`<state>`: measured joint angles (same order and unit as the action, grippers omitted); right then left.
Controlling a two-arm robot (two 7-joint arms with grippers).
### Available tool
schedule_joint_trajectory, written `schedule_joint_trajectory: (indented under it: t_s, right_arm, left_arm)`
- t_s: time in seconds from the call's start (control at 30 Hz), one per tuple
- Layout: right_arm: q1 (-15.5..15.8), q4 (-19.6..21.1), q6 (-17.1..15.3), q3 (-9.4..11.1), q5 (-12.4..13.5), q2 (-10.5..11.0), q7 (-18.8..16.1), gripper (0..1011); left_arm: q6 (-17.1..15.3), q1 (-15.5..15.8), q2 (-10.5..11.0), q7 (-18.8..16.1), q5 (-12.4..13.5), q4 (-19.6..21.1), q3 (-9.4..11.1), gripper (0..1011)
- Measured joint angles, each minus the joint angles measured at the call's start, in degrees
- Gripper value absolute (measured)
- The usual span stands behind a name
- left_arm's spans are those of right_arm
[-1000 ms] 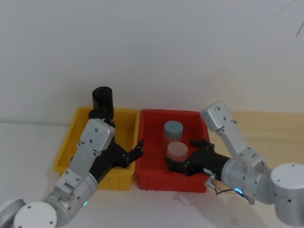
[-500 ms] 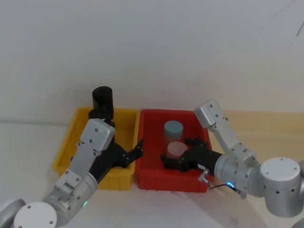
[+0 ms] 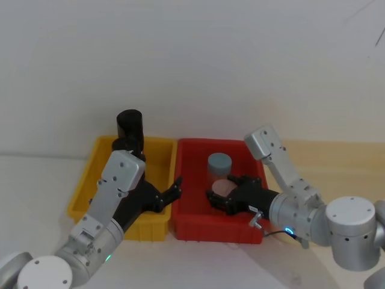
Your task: Pick up the garbage bag with the one hand and transfer it to the other hand.
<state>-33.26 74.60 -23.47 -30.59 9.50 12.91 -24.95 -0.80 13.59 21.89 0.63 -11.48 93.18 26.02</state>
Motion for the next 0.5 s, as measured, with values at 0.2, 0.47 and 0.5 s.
schedule_joint_trajectory:
  t_s: [0.2, 0.47, 0.5]
  right_arm:
    - [-0.06, -0.01, 0.13, 0.13, -0.12, 0.03, -0.02, 665]
    - [0.41, 2.1, 0.58, 1.04, -0.51, 0.82, 0.63, 665]
    - [0.51, 2.67, 0.67, 1.3, -0.58, 1.08, 0.89, 665]
  left_arm:
    - [0.0, 0.0, 0.0, 0.0, 0.0, 0.0, 0.0, 1002]
    - [0.0, 0.0, 0.0, 0.0, 0.0, 0.0, 0.0, 1002]
    - [0.0, 0.0, 0.0, 0.0, 0.0, 0.0, 0.0, 1002]
